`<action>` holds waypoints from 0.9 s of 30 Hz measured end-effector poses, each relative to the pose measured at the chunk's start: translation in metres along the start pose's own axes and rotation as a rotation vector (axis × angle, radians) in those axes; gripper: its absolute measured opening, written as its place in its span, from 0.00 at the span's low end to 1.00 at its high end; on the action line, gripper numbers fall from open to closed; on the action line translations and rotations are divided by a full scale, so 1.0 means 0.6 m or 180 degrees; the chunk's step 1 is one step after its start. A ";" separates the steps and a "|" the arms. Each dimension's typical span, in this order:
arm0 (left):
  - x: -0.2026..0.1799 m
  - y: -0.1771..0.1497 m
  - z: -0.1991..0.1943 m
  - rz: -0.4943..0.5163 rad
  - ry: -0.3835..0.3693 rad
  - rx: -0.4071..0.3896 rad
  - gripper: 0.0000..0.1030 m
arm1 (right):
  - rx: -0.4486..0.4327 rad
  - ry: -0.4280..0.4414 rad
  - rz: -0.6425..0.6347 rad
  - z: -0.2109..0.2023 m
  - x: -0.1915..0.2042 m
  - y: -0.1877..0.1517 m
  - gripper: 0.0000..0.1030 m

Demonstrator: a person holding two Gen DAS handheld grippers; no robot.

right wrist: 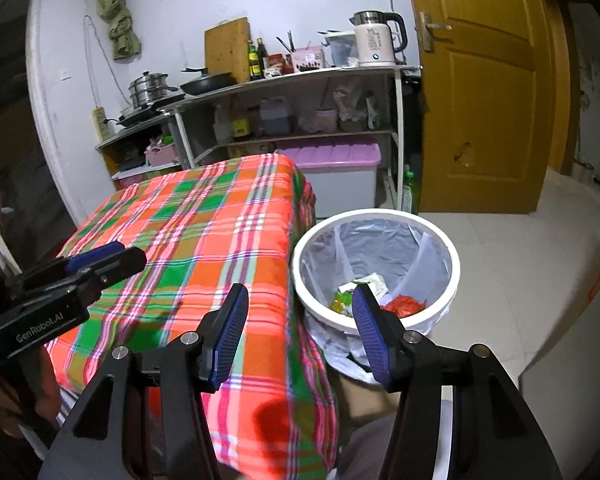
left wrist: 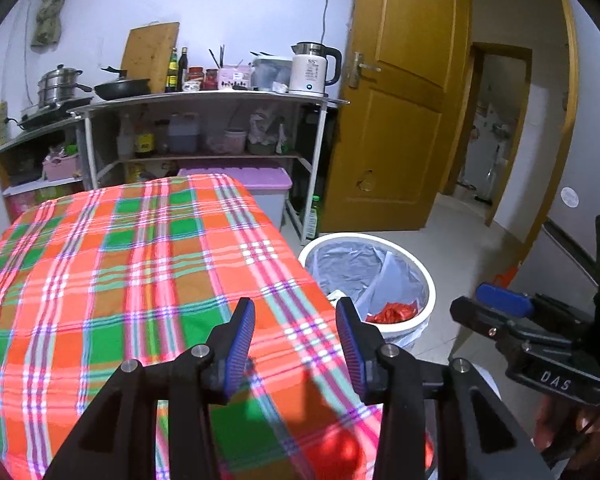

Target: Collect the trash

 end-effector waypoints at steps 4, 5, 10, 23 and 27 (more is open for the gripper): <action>0.011 -0.017 -0.025 -0.0030 0.0081 0.0004 0.40 | -0.0035 0.0044 -0.0072 -0.016 0.020 -0.007 0.53; 0.012 -0.021 -0.032 -0.0037 0.0091 0.0001 0.40 | -0.0037 0.0054 -0.0084 -0.020 0.024 -0.010 0.53; 0.012 -0.037 -0.062 -0.0021 0.0133 -0.0025 0.40 | -0.0056 0.0108 -0.0143 -0.035 0.044 -0.021 0.53; 0.011 -0.053 -0.095 -0.0048 0.0174 -0.0058 0.40 | -0.0102 0.0153 -0.0213 -0.050 0.061 -0.032 0.53; 0.011 -0.053 -0.095 -0.0048 0.0176 -0.0060 0.40 | -0.0109 0.0133 -0.0200 -0.054 0.058 -0.034 0.53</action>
Point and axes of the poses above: each gripper's, at about its wrist camera, not at the fingertips, and z roughly the way its jaws point, x to its left, y to its top, the point moved 10 cm from there along z, roughly the way its jaws point, and after that the axes turned 10 degrees about -x, right-handed, at the moved point
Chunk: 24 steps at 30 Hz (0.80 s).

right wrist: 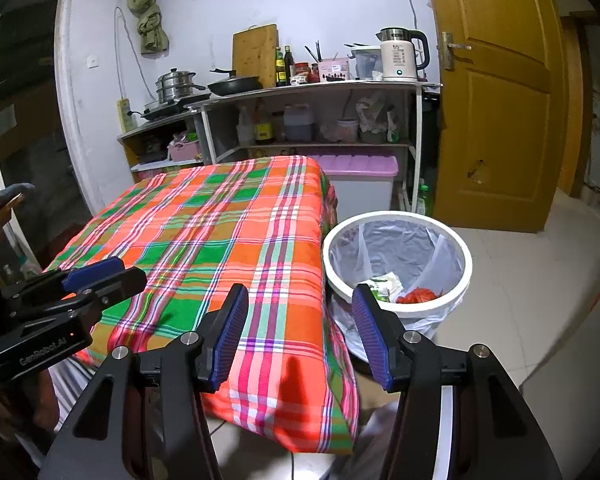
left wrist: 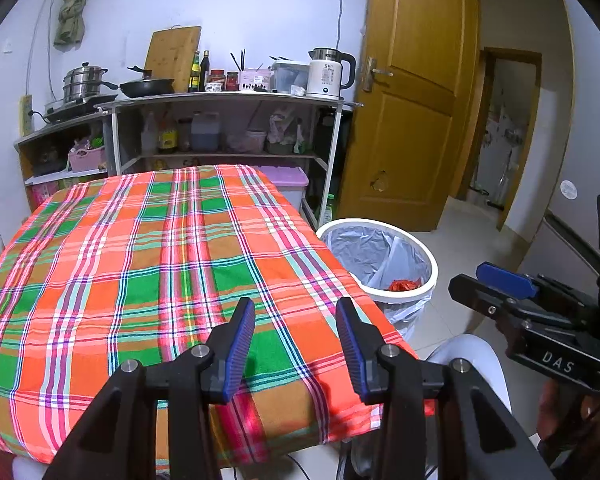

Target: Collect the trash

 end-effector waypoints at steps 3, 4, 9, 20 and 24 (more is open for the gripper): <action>-0.002 -0.001 0.002 -0.0006 -0.0019 0.0018 0.40 | -0.0005 -0.0012 0.0001 -0.002 -0.001 -0.001 0.53; -0.003 -0.001 0.001 -0.0005 -0.0017 0.0019 0.40 | -0.0005 -0.0013 -0.0001 -0.003 0.000 -0.001 0.53; -0.003 -0.002 0.002 0.0003 0.0004 0.0019 0.40 | 0.0002 -0.0012 0.0006 -0.003 0.000 -0.002 0.53; -0.007 -0.007 0.006 -0.0003 -0.0001 0.0041 0.40 | 0.0025 -0.0018 0.0006 -0.002 -0.001 -0.005 0.53; -0.008 -0.010 0.008 -0.0006 -0.0008 0.0048 0.40 | 0.0036 -0.0019 0.0010 -0.002 -0.001 -0.007 0.53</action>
Point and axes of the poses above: each gripper's, at about its wrist camera, not at the fingertips, and z roughly the way its jaws point, x to its left, y to its top, the point moved 10 cm from there along z, roughly the way its jaws point, and after that the axes turned 10 degrees about -x, right-handed, at the moved point
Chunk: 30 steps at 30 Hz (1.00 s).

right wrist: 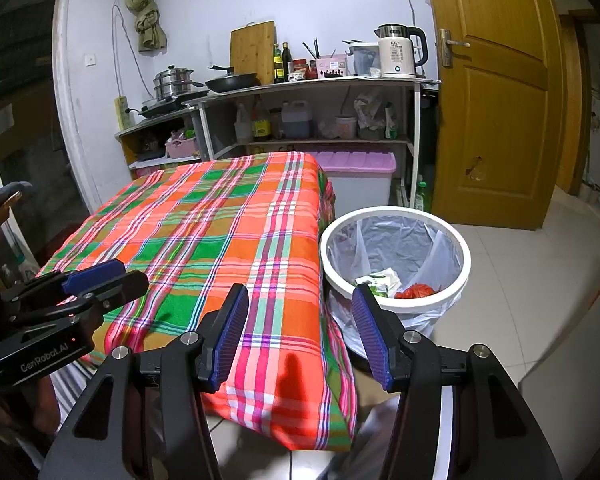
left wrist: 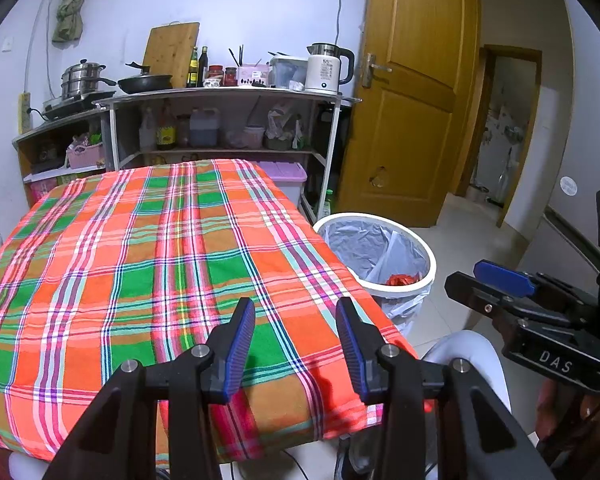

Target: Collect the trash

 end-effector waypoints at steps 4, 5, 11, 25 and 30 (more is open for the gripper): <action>0.000 0.000 0.000 -0.0001 -0.0008 -0.0001 0.40 | 0.0007 0.0001 0.0000 0.002 -0.001 -0.002 0.53; 0.000 0.000 0.000 0.0000 -0.0005 0.0000 0.40 | 0.0010 -0.0002 -0.0002 0.002 -0.001 -0.002 0.53; 0.000 -0.002 0.001 0.0002 -0.0009 -0.0003 0.40 | 0.0011 0.0002 0.0001 0.002 -0.001 -0.002 0.53; 0.001 -0.004 0.002 -0.0002 -0.0013 -0.0008 0.40 | 0.0017 0.0002 -0.0002 0.004 0.000 -0.003 0.53; 0.000 -0.005 0.001 -0.0003 -0.0011 -0.0006 0.40 | 0.0019 0.0003 -0.0002 0.005 -0.001 -0.005 0.53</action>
Point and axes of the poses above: each gripper's, at about its wrist camera, not at the fingertips, and z roughly the way its jaws point, x to its left, y to its top, the point moved 10 cm from there along z, roughly the way its jaws point, and after that the axes turned 10 degrees about -x, right-handed, at the moved point
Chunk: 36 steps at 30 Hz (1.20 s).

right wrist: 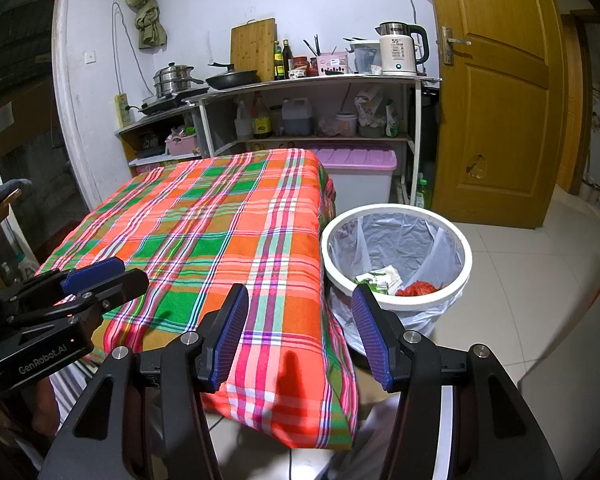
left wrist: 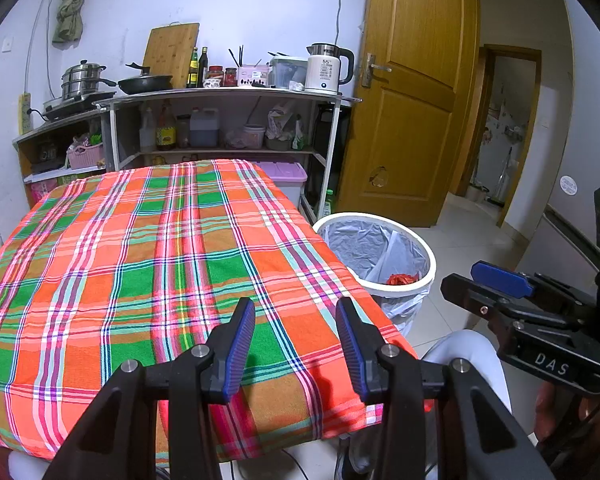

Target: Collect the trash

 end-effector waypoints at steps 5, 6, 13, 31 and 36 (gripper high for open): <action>-0.001 0.000 0.000 0.0002 0.0003 -0.0001 0.40 | 0.0009 -0.0002 0.0001 0.001 -0.001 -0.003 0.53; -0.001 0.001 0.000 0.0003 0.0004 -0.0002 0.40 | 0.0009 -0.0001 0.0002 0.001 -0.001 -0.003 0.53; -0.001 -0.001 0.000 -0.0003 -0.0005 0.0008 0.40 | 0.0009 -0.0002 0.0002 0.001 0.000 -0.002 0.53; -0.008 -0.013 0.006 0.0024 -0.0018 0.0071 0.40 | 0.0037 -0.0016 -0.0018 0.005 -0.005 -0.008 0.53; -0.010 -0.015 0.007 0.0024 -0.0013 0.0093 0.40 | 0.0043 -0.0019 -0.0027 0.005 -0.006 -0.009 0.53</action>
Point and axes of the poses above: each gripper's, at about its wrist camera, not at the fingertips, and z roughly the way its jaws point, x to its left, y to its top, the point moved 10 cm from there along z, roughly the way its jaws point, and after that the axes turned 10 degrees about -x, right-handed, at the moved point
